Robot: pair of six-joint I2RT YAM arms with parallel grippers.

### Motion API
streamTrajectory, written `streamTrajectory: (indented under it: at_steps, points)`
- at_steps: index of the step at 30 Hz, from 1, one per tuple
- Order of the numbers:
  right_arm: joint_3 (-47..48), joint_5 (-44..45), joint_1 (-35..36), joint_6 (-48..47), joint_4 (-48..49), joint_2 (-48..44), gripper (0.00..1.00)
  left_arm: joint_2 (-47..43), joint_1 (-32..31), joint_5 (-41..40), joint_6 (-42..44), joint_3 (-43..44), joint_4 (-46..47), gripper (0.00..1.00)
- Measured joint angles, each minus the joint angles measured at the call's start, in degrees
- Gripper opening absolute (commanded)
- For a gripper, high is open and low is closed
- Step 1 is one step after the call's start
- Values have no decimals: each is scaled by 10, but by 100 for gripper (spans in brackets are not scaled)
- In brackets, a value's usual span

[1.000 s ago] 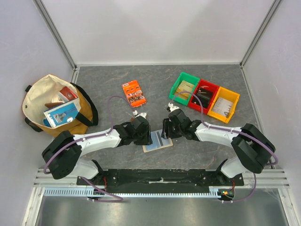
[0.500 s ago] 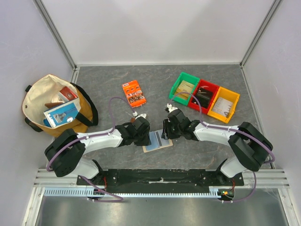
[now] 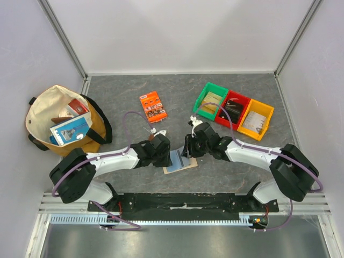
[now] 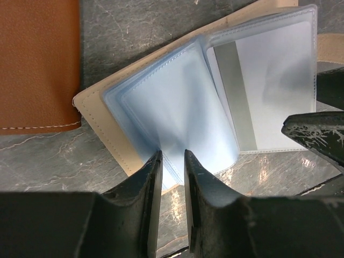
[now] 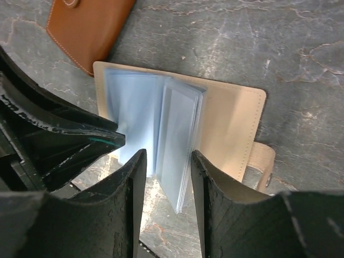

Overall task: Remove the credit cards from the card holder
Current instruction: Remove the credit card from the card holder.

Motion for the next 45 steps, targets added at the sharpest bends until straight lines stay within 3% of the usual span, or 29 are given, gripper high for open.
streamTrajectory:
  at_steps: [16, 35, 45]
  points:
    - [52, -37, 50, -11, -6, 2, 48, -69, -1, -12, -19, -33, -7, 29]
    - [54, 28, 50, -26, -30, 49, 45, -115, -1, -30, -47, -57, -7, 30]
    - [16, -19, 16, -13, 25, 56, 41, -195, -1, -58, -47, -55, -36, 29]
